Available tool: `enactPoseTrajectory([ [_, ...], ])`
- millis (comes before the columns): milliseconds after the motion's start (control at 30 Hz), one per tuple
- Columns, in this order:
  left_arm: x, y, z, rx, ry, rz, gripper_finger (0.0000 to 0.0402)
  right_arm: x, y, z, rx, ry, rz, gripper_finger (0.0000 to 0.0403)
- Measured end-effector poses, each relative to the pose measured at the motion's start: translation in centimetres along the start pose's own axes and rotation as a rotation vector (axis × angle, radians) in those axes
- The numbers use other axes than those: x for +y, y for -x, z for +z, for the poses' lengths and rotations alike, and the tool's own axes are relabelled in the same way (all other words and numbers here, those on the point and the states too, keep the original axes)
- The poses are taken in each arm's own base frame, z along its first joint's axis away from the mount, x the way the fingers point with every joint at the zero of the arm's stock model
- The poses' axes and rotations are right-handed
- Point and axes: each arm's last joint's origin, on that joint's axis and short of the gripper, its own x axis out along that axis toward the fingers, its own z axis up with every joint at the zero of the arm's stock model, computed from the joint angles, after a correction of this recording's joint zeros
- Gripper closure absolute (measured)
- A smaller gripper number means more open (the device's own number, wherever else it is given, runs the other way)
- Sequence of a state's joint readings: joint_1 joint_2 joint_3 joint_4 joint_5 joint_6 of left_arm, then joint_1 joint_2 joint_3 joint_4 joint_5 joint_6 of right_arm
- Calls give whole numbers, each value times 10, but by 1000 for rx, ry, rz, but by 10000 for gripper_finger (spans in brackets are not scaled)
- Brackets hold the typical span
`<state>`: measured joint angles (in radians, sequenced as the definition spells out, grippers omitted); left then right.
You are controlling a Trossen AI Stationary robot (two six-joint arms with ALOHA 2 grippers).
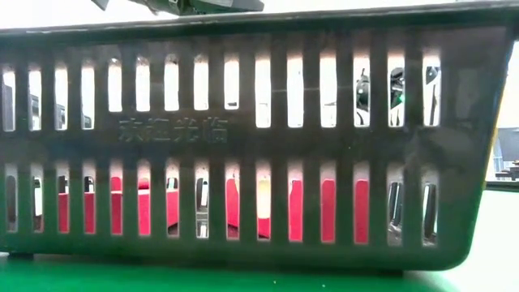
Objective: Sort & place blocks by color
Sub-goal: Put the blue wooden block into the blue basket
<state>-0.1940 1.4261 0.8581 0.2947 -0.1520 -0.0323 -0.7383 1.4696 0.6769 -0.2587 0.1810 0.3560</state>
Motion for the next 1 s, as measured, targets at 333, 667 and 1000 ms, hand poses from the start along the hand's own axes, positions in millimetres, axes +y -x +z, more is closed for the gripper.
enactPoseTrajectory([
  [333,7,-1,0,1,-4,29,218,2,-7,-1,22,60,-6,185],
  [667,16,-2,0,7,3,54,218,2,-7,-2,34,113,28,304],
  [1000,16,-2,0,8,6,54,217,19,-3,-9,97,440,434,321],
])
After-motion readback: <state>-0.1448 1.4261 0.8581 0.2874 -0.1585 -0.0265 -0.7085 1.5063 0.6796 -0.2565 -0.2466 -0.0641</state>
